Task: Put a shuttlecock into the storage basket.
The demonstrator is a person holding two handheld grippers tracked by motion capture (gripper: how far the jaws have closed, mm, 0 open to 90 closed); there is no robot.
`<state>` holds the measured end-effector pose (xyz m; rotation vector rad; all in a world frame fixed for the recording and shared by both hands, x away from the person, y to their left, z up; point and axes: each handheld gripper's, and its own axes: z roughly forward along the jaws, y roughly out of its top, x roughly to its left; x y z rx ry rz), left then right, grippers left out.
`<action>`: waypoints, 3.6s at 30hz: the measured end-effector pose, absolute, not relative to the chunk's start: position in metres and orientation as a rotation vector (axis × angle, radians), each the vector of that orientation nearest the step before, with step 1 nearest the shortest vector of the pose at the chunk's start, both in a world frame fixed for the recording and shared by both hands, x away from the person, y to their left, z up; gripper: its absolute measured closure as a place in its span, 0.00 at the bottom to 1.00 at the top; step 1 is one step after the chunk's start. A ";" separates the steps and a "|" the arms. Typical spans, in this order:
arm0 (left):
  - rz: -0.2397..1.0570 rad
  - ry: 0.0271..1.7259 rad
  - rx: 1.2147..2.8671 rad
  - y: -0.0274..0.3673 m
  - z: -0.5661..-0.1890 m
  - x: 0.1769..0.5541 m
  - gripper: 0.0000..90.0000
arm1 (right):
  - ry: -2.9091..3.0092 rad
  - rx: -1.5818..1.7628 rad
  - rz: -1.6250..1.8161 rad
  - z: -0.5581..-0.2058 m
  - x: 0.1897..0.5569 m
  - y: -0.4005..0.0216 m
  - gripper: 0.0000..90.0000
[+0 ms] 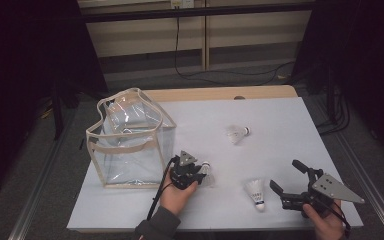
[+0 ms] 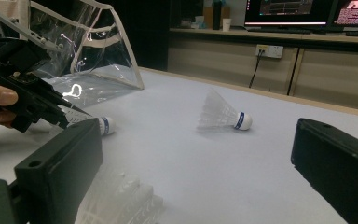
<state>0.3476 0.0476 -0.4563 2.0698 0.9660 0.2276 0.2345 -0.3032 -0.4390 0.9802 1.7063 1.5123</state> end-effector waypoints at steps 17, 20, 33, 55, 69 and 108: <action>0.182 0.971 2.091 0.049 -0.452 0.348 0.92 | 1.701 0.983 1.513 -0.438 0.234 -0.304 0.02; 0.192 0.956 2.100 0.049 -0.447 0.347 0.93 | 1.701 0.983 1.515 -0.438 0.234 -0.303 0.02; 0.136 0.953 2.107 0.055 -0.427 0.348 0.95 | 1.697 0.985 1.514 -0.438 0.233 -0.305 0.02; 0.080 0.920 2.149 0.051 -0.388 0.357 0.95 | 1.700 0.985 1.521 -0.439 0.233 -0.305 0.02; 0.049 0.901 2.153 0.046 -0.374 0.361 0.95 | 1.701 0.990 1.524 -0.439 0.233 -0.304 0.02; 0.080 0.886 2.196 0.040 -0.332 0.380 0.95 | 1.713 0.979 1.530 -0.439 0.233 -0.302 0.02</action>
